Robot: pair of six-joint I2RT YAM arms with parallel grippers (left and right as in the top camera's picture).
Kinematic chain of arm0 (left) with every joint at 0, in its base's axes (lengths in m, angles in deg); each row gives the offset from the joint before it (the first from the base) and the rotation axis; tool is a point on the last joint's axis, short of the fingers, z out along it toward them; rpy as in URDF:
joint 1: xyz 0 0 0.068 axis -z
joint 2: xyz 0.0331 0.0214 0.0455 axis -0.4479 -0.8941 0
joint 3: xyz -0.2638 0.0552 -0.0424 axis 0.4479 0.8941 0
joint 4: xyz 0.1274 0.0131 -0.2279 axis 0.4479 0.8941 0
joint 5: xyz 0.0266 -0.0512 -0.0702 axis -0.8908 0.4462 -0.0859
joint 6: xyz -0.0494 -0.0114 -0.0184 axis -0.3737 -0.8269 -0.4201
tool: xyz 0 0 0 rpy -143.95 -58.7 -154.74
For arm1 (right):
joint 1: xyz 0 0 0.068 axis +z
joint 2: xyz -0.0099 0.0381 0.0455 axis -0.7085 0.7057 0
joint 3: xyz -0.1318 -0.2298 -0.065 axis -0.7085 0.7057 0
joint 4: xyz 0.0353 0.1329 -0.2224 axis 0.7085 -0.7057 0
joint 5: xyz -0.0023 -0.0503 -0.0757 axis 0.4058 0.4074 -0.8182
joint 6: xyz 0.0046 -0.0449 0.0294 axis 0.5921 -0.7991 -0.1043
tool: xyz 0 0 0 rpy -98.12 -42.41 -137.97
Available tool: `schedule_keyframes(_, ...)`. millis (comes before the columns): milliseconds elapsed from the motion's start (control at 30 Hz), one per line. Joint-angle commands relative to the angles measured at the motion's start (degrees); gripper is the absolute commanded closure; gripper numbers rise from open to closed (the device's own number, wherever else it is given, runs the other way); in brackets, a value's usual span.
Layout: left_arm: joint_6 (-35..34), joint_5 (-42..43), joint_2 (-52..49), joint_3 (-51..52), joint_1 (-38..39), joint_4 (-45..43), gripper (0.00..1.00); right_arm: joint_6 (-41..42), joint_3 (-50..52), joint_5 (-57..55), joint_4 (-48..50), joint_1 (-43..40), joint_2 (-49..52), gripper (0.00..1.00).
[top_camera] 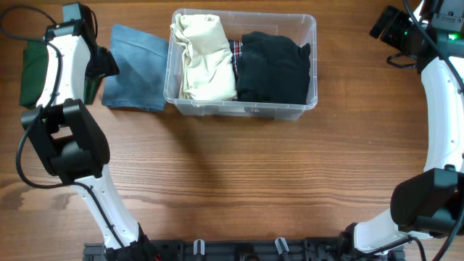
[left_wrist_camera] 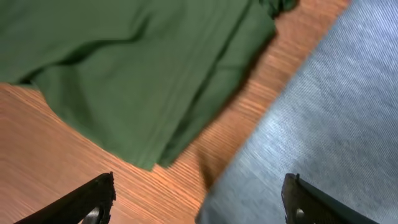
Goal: Pack container
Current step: 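Raise the left gripper and move it left toward the dark-green garment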
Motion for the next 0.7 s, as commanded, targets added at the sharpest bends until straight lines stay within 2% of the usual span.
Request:
schedule_keyframes(0,3.4,-5.5,0.0,-0.2,0.3,-1.8,0.14,0.8,0.5,0.3,0.1,0.2,0.8,0.0)
schedule_keyframes(267,6.9,-6.5,-0.9,-0.2,0.5,-4.0,0.15,0.8,0.5,0.3,0.1,0.2,0.8,0.0)
schedule_keyframes(667,18.9,-7.6,-6.3,-0.2,0.5,-5.4,0.14,0.8,0.5,0.3,0.1,0.2,0.8,0.0)
